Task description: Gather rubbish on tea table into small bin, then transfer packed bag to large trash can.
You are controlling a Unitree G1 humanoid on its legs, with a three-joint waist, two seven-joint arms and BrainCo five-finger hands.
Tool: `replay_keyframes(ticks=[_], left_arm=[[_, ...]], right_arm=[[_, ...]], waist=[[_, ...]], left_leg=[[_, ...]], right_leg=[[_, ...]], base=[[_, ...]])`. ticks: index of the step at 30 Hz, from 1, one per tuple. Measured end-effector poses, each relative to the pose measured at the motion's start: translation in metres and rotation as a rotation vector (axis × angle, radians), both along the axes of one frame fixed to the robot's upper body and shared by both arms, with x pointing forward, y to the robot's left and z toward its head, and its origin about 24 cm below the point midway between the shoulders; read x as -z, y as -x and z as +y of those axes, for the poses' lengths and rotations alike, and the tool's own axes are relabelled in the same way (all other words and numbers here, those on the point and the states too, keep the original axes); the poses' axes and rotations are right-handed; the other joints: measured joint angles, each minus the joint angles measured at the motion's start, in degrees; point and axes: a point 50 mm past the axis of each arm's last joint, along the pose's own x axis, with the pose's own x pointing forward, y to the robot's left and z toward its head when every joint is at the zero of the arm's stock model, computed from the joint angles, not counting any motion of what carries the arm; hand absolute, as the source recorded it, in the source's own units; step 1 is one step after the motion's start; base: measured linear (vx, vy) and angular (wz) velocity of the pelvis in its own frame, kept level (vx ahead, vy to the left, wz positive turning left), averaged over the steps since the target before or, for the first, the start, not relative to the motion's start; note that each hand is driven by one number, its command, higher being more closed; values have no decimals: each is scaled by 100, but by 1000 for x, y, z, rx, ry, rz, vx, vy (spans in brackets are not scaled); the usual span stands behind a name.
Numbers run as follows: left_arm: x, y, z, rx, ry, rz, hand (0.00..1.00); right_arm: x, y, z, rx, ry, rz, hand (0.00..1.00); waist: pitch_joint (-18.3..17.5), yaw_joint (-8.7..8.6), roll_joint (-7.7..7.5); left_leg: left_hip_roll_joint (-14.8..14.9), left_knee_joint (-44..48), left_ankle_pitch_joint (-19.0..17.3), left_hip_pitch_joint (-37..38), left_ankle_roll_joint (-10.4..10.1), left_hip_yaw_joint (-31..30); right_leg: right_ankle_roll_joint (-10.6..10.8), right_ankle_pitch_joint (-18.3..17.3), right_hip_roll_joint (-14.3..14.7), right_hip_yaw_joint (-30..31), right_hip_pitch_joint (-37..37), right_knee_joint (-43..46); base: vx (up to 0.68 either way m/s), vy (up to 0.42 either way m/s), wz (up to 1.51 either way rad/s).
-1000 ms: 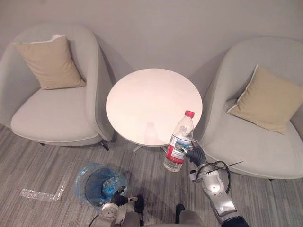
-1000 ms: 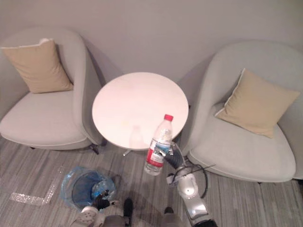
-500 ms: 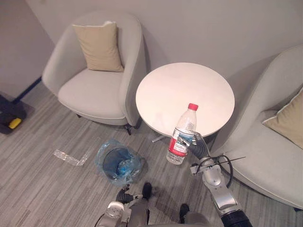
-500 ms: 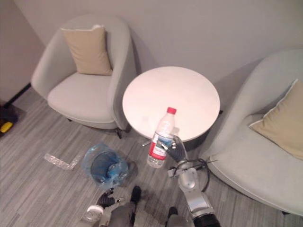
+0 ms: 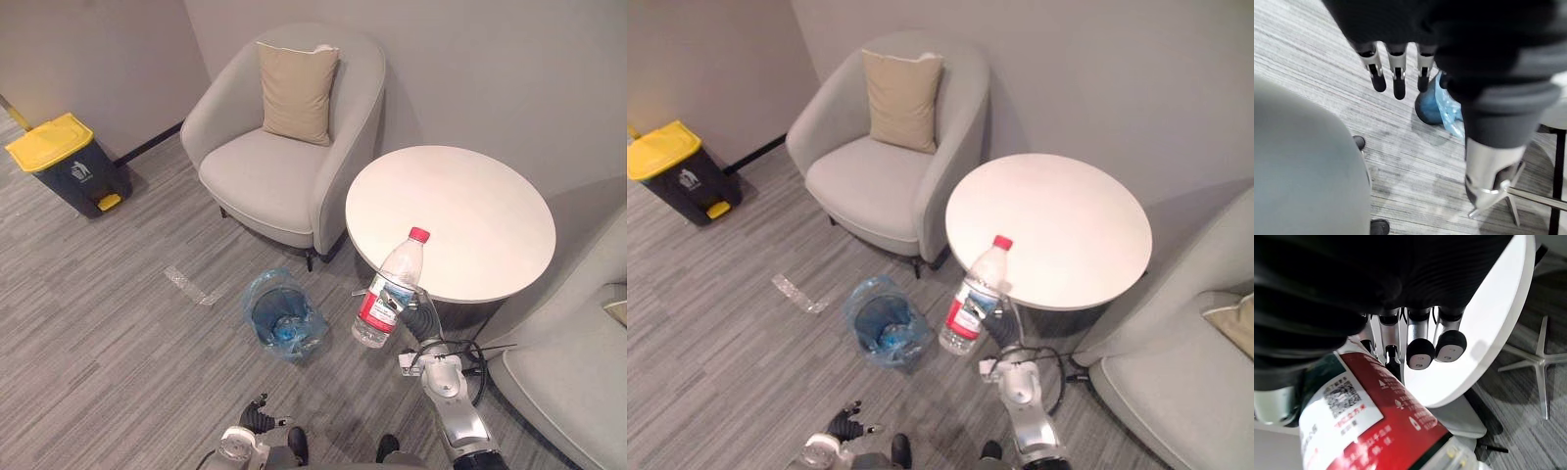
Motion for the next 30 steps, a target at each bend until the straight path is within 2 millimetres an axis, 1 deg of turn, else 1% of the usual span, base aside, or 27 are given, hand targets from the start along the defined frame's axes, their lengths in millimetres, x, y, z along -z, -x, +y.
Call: replay_keyframes(ticks=[2,3,4,5,7,8,9,10,11,12,13,14,15,16,17,18,19,21,22,23,25,28,30], left_arm=[[0,0,0,-1,-3,-1,0],[0,0,1,-3,-6,-3,0],[0,-1,1,-5,-7,-5,0],[-1,-2,4,-7,-13,-10,0],[-1,-2,4,-13,-16,-10,0],[-1,-1,6,-16,-19,-11,0],[-1,-2,5,-23,-14,-12,0],[-1,-2,6,-26,-18,-13,0],[-2,-3,9,-31,-25,-12,0],[0,-2,10,-33,-28,-2,0],[0,-1,11,-32,-27,1,0],[0,-1,11,-31,-27,1,0],[1,-2,8,-33,-22,6,0],[1,-1,1,-37,0,8,0],[2,-1,-3,-42,8,8,0],[2,0,-2,-48,9,11,0],[2,1,-1,-53,5,12,0],[1,0,0,-51,2,6,0],[-2,-6,3,-46,-5,-19,0],[-2,-7,3,-46,-6,-26,0],[-4,-9,3,-46,-3,-38,0],[-4,-10,3,-47,-5,-40,0],[-4,-9,5,-44,-10,-37,0]], right_arm=[[6,0,0,1,3,31,100],[9,1,1,-2,4,46,100],[9,1,0,-2,8,47,100],[9,1,0,-2,9,46,100],[10,2,0,-3,11,51,100],[10,2,-1,-2,13,53,100],[10,2,-1,-4,17,54,100],[10,1,1,-13,16,52,100],[10,1,5,-35,21,51,100],[11,2,6,-46,25,59,100],[12,2,5,-43,27,62,100],[12,3,4,-42,28,64,100],[12,3,-1,-35,43,65,100],[12,4,-6,-36,62,69,100],[11,3,-9,-36,75,64,100],[11,3,-10,-32,74,65,100],[12,5,-14,-15,71,72,100],[16,10,-19,12,63,91,100],[14,9,-19,11,58,82,100],[13,8,-19,9,60,77,100],[11,7,-17,5,58,69,100],[11,7,-13,-1,45,64,100],[10,6,-14,2,48,61,100]], waist=[[16,9,-24],[34,6,-50],[56,5,-86],[96,4,-181],[113,-24,-210],[99,-61,-180],[128,-102,-122],[128,-103,-131],[134,-107,-137],[150,-142,-109],[170,-184,-148],[154,-189,-202],[185,-201,-176],[176,-166,-36],[163,-170,99],[154,-178,131],[169,-213,113],[241,-221,46],[309,-216,-81],[316,-194,-104],[318,-130,-101],[340,-98,-72],[329,-97,-52]], left_leg=[[-34,6,-16,-10,7,-34],[-73,72,-84,-22,17,-80],[-104,180,-179,-40,21,-125],[-194,465,-410,-114,43,-199],[-228,575,-534,-112,97,-414],[-242,619,-525,-73,78,-613],[-134,627,-532,-33,93,-813],[-99,626,-537,-31,93,-877],[17,585,-535,-12,90,-1042],[82,515,-526,46,75,-1301],[28,514,-541,92,28,-1446],[-40,524,-550,105,10,-1511],[-65,556,-622,177,-103,-1698],[18,550,-624,148,-138,-1709],[83,528,-597,71,-188,-1708],[110,518,-570,53,-233,-1692],[146,559,-542,-20,-289,-1629],[219,1014,-614,-110,-429,-1055],[220,1618,-627,-323,-448,-584],[233,1787,-627,-425,-448,-473],[280,2116,-626,-620,-447,-224],[261,1985,-632,-590,-439,-138],[202,1482,-628,-340,-435,-149]], right_leg=[[63,-125,-38,-37,-24,146],[148,-381,-141,-91,-85,466],[199,-551,-223,-115,-147,733],[213,-844,-435,-137,-271,1338],[192,-869,-495,217,-411,1895],[88,-804,-466,638,-723,2631],[4,-1086,-244,1045,-1053,2983],[5,-1209,-91,1154,-1096,2897],[-98,-1278,302,1436,-1266,2665],[-137,-1201,697,1701,-1421,2281],[-159,-948,779,1825,-1402,1826],[-195,-711,757,1913,-1367,1551],[-443,-445,729,1795,-1263,1575],[-426,-427,742,1631,-1207,1529],[-429,-430,757,1470,-1206,1494],[-429,-429,757,1388,-1196,1471],[-429,-429,746,1251,-1095,1388],[-456,-447,725,1077,-706,1183],[-507,-486,675,1078,-503,992],[-508,-486,668,1079,-472,927],[-526,-446,647,1070,-407,781],[-484,-336,616,1069,-291,589],[-432,-215,640,1073,-233,396]], base=[[27,16,16],[51,21,28],[67,22,42],[87,20,42],[131,21,50],[244,10,76],[249,-7,77],[213,-123,75],[228,-195,85],[230,-205,106],[195,-175,95],[128,-117,86],[181,-138,70],[242,-153,73],[196,-108,50],[155,-84,58],[117,-61,68],[114,-47,81],[40,-7,51],[32,-3,27],[1,26,6],[-15,79,4],[-13,61,3]])
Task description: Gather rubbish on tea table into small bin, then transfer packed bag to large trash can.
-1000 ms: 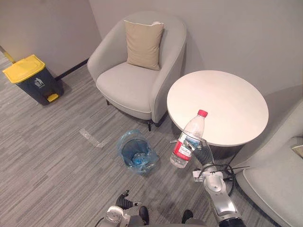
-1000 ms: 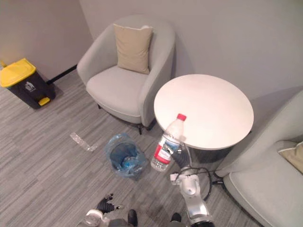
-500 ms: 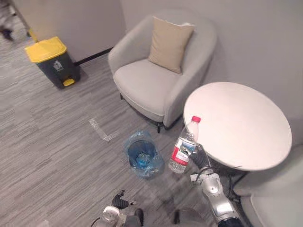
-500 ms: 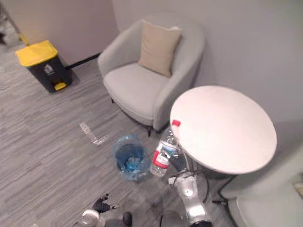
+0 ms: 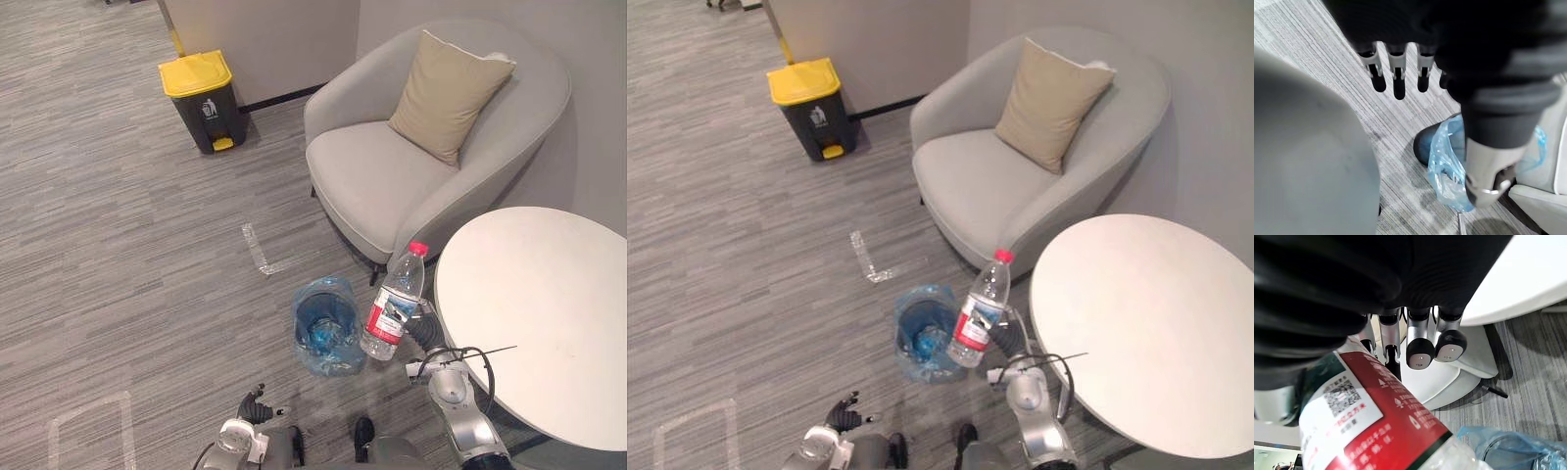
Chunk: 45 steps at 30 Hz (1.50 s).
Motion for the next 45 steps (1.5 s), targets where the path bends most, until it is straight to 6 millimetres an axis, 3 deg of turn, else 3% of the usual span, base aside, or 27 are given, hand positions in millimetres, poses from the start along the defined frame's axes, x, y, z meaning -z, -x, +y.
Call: replay_keyframes(ticks=[5,10,12,17,20,27,30,35,37,42,43,45], left_arm=[[0,0,3,35,-25,5,0],[-3,-8,8,70,-56,-12,0],[-9,-22,10,70,-67,-50,0],[-28,-61,19,-28,-68,-166,0],[-43,-86,18,-67,-55,-243,0],[-85,-137,7,-158,38,-461,0],[-106,-155,4,-197,71,-551,0],[-143,-157,1,-203,154,-769,0],[-142,-147,4,-224,172,-787,0],[-137,-138,3,-227,186,-772,0],[-136,-138,1,-218,189,-770,0],[-136,-138,-3,-208,198,-767,0]], right_arm=[[0,-2,2,-12,14,-2,100],[-3,-26,21,-127,80,-4,100],[-13,-43,24,-166,122,-35,100],[-57,-94,20,-199,256,-148,100],[-88,-114,11,-158,317,-237,100],[-157,-141,22,-126,351,-443,100],[-180,-147,32,-126,355,-517,100],[-202,-151,28,-90,363,-578,100],[-205,-152,21,-65,382,-577,100],[-226,-154,13,-13,369,-633,100],[-232,-155,13,-5,364,-646,0],[-239,-158,14,1,356,-657,0]], waist=[[-3,-5,13],[108,8,53],[351,10,75],[941,116,81],[1120,229,91],[1230,347,63],[1338,377,29],[1382,510,7],[1390,611,4],[1388,639,0],[1389,644,1],[1388,652,0]], left_leg=[[-72,-759,99,259,162,68],[-83,-672,137,-158,234,343],[-71,-425,143,-616,330,330],[20,382,87,-1912,445,301],[68,799,56,-2610,485,215],[153,1536,-18,-4135,591,71],[207,1808,-52,-4626,541,17],[207,2149,-61,-5324,543,1],[147,2215,-61,-5489,541,-51],[127,2334,-83,-5754,522,-136],[126,2339,-82,-5803,522,-109],[126,2345,-72,-5901,524,-102]], right_leg=[[52,114,27,148,-205,-18],[61,157,16,433,-892,350],[43,223,12,438,-1309,503],[23,270,0,410,-2480,1105],[16,272,-17,342,-3086,1419],[-48,253,-101,145,-4465,2043],[-106,195,-138,22,-4887,2306],[-164,-81,-303,-119,-5601,2899],[-193,-224,-405,-200,-5778,3112],[-222,-395,-517,-385,-5973,3366],[-227,-410,-543,-385,-6037,3411],[-227,-410,-550,-386,-6143,3435]], base=[[-30,50,-12],[-99,17,-31],[-154,-14,1],[-157,-12,6],[-136,-4,10],[-126,-4,10],[-55,11,15],[4,8,22],[46,11,25],[30,6,27],[6,3,12],[3,2,3]])
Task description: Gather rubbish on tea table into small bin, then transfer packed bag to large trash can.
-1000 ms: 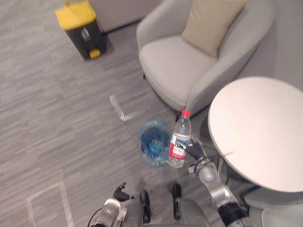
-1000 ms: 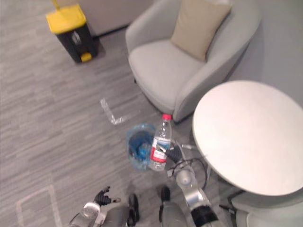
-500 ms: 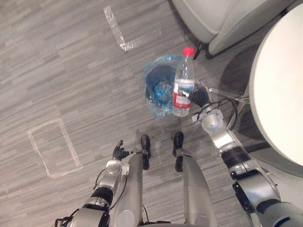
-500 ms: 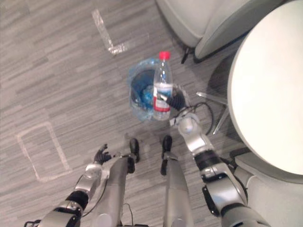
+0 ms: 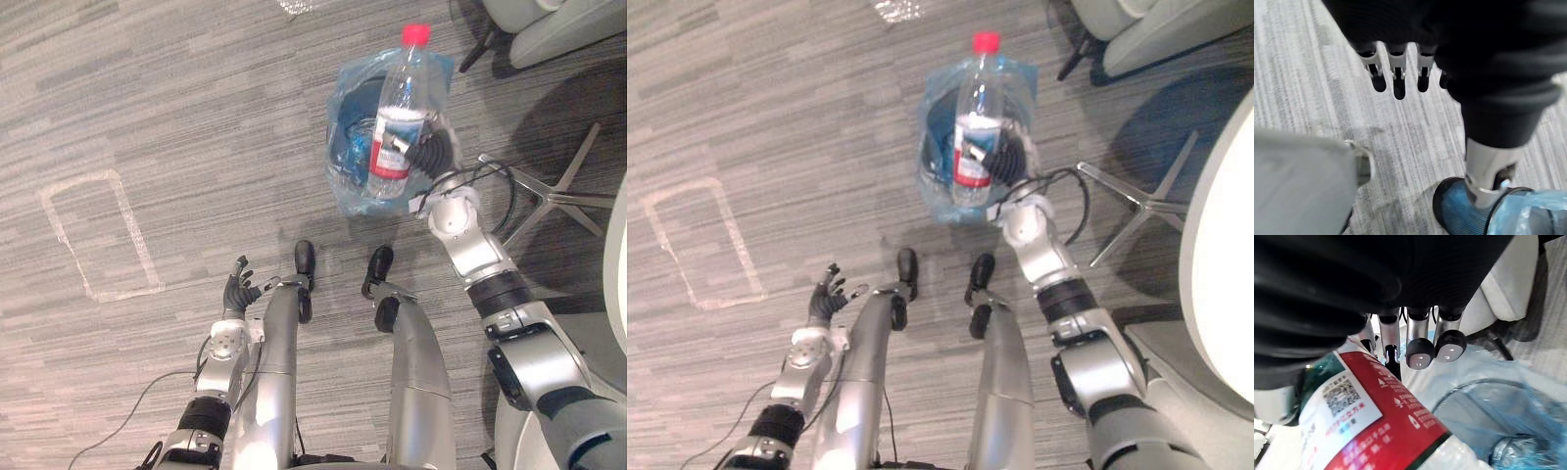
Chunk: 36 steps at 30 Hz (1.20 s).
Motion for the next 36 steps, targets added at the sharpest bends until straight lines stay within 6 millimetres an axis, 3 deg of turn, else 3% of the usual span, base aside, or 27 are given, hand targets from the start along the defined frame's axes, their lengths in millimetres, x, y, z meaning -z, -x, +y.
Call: replay_keyframes(ticks=[13,17,25,31,36], left_arm=[[-1,-6,-24,48,34,3,0],[-1,-6,-24,51,25,5,0],[1,-8,-24,54,11,15,0],[-1,-12,-21,47,5,7,0],[-7,-14,-14,19,23,-24,0]], right_arm=[[23,0,10,22,-61,34,0],[38,3,16,31,-8,56,0],[46,5,22,44,144,54,0],[67,-5,26,53,245,168,0],[60,-17,22,97,292,203,0]], waist=[[-24,-12,-14],[-30,-21,-23],[-32,-27,-26],[-38,-25,-33],[-39,-13,-34]], left_leg=[[0,-33,55,-32,-13,-25],[0,-52,77,-8,-15,-21],[4,-157,145,34,-43,-26],[6,-318,222,-73,-62,-79],[-82,-494,371,-312,-101,-104]], right_leg=[[-2,-6,0,-22,-44,17],[-3,-5,1,-21,-35,17],[-19,7,3,-37,-25,-10],[-58,36,-7,-167,-81,-139],[-60,34,-101,-228,-363,-137]], base=[[2,1,0],[0,0,0],[-1,0,0],[6,0,7],[16,9,15]])
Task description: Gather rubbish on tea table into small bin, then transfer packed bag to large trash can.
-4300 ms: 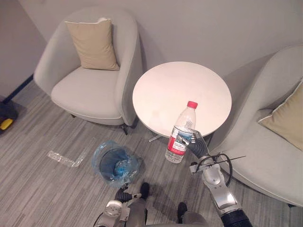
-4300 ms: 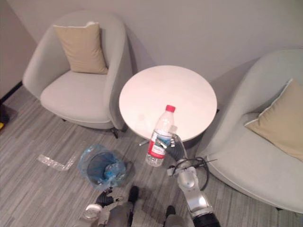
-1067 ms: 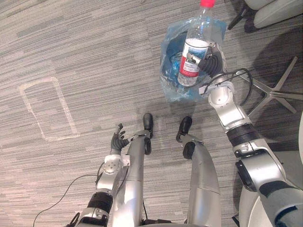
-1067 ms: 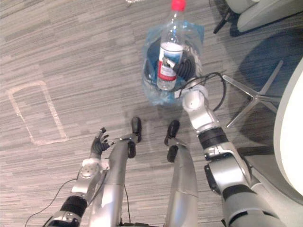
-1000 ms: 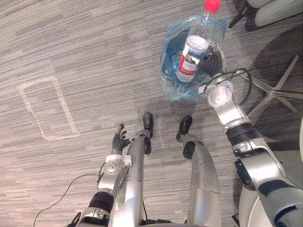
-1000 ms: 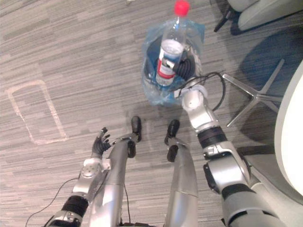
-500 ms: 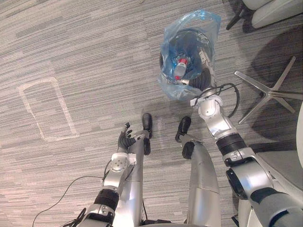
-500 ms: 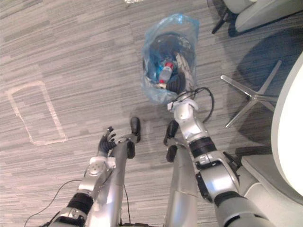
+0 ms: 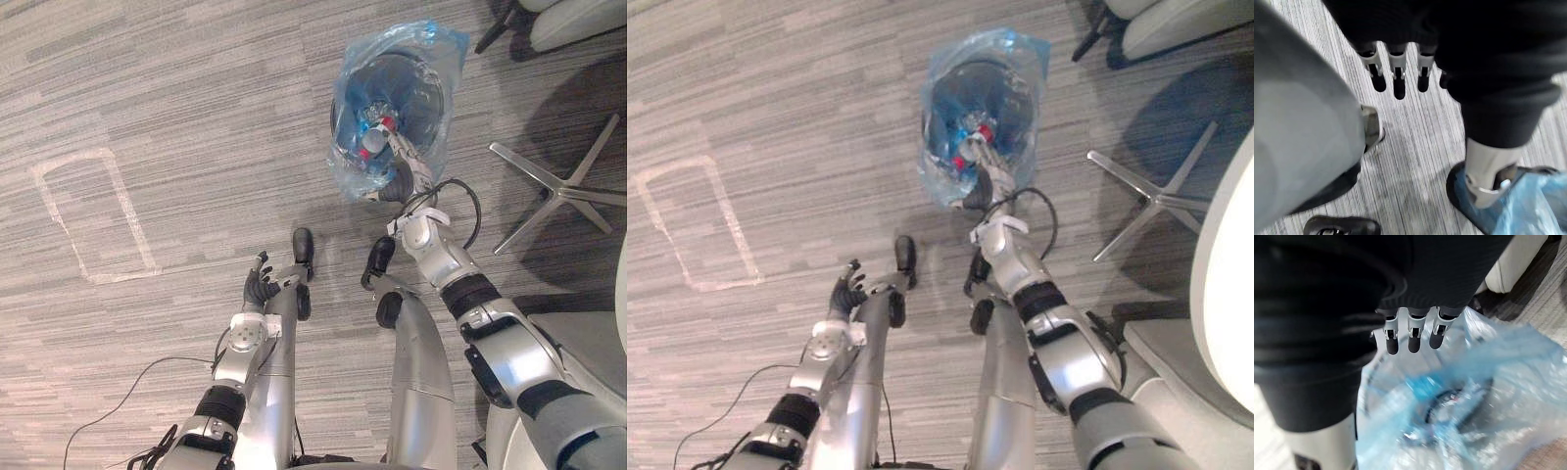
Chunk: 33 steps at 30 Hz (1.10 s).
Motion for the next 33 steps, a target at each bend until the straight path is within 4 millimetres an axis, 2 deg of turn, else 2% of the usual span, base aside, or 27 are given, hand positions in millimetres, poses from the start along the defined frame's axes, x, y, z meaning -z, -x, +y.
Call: replay_keyframes(ticks=[7,8,13,22,28,33], left_arm=[[-9,-2,1,-3,48,-49,0],[-12,-3,0,-1,52,-60,0],[-17,-5,-4,10,76,-81,0],[-26,-15,-13,32,80,-102,0],[-28,-21,-19,37,89,-98,0],[-20,-22,-18,19,85,-48,0]], right_arm=[[-12,-10,-8,58,52,17,0],[-14,-11,-10,65,59,15,100],[-6,-12,-16,86,84,57,100],[0,-11,-14,71,24,85,100],[3,-7,-4,34,-92,72,100],[20,4,11,-24,-178,90,100]], waist=[[-1,34,2],[-1,33,3],[-2,37,5],[-2,27,5],[-2,5,4],[-2,0,3]], left_leg=[[-191,-172,182,-308,-70,-169],[-212,-158,196,-376,-83,-211],[-300,-108,261,-597,-164,-464],[-241,-44,274,-683,-189,-499],[-171,106,270,-701,-185,-480],[-70,210,216,-474,-109,-432]], right_leg=[[-65,-112,-204,-132,-360,228],[-56,-141,-214,-140,-418,270],[-31,-310,-259,-202,-595,529],[-25,-379,-208,-221,-681,623],[-27,-378,-164,-201,-684,708],[-117,-320,-68,-174,-408,659]], base=[[-8,-3,26],[-42,-7,24],[-36,-7,28],[-36,-13,2],[-44,-8,-5],[-54,-11,-13]])
